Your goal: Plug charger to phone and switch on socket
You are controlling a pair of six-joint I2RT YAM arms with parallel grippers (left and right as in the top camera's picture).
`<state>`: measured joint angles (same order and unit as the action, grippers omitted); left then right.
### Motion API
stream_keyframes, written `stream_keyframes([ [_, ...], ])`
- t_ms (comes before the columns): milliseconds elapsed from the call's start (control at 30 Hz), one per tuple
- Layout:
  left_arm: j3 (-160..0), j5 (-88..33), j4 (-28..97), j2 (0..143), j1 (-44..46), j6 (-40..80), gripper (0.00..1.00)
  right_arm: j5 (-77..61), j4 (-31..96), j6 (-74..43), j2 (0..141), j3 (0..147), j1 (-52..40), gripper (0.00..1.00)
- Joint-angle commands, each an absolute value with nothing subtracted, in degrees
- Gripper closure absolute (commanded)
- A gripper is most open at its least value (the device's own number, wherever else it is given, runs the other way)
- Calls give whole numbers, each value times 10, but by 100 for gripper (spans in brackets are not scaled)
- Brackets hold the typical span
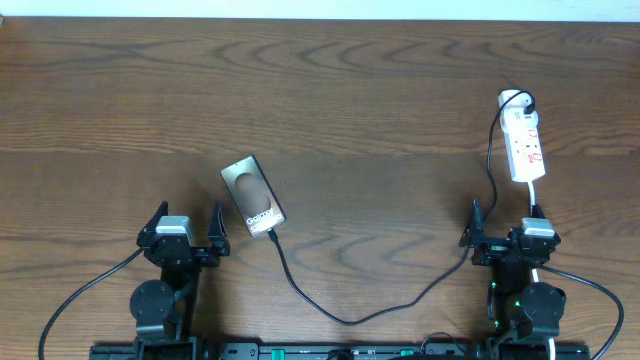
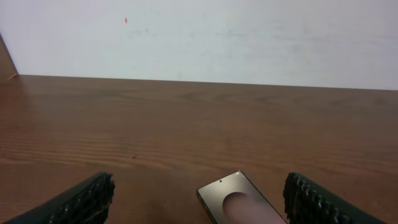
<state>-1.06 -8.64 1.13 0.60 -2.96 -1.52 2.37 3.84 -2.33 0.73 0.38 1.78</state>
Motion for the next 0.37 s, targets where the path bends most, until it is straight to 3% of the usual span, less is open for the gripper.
stream_keyframes([
  [0, -2, -96, 34, 3, -32, -15, 12, 27, 41, -17, 3, 3, 10, 1],
  [333, -2, -96, 34, 3, -32, -15, 13, 27, 41, -17, 3, 3, 10, 1],
])
